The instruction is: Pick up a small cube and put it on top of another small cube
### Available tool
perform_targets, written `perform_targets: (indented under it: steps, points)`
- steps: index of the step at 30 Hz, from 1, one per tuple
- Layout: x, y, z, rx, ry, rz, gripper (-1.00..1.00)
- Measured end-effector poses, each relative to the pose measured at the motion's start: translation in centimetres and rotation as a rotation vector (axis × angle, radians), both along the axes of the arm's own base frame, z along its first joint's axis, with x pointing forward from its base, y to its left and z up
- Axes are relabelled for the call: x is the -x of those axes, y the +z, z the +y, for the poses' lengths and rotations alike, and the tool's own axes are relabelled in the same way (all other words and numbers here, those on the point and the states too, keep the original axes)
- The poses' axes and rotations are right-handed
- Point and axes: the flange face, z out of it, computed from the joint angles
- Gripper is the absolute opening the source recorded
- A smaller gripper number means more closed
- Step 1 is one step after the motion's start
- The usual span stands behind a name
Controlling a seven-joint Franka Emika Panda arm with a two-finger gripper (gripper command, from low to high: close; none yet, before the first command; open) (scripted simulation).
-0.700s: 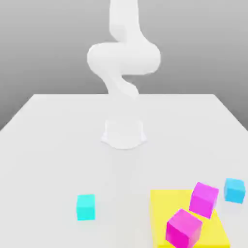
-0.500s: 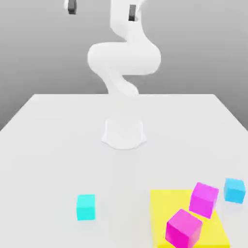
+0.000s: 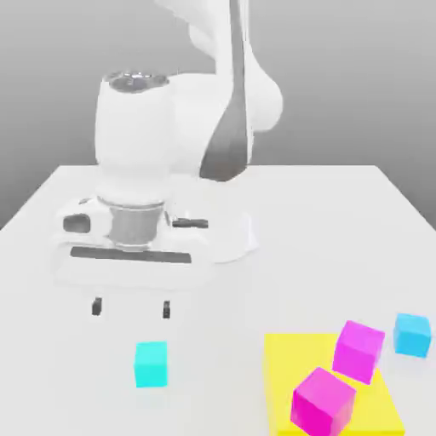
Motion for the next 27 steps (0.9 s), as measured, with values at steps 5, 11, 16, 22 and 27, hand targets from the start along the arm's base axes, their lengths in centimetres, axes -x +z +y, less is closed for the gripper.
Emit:
perform_targets:
  steps: [5, 11, 16, 22, 27]
  points:
    - [1.0, -5.6, 0.2, -0.033, 0.008, 0.029, 0.00]
    - [1.2, -8.5, 0.2, -0.031, 0.010, 0.033, -1.00]
    - [1.1, -8.0, 0.2, -0.033, 0.009, 0.032, -1.00]
    - [1.0, -2.7, 0.4, -0.031, 0.008, 0.034, -1.00]
    - [-5.2, 1.2, 6.1, -0.024, -0.021, 0.034, -1.00]
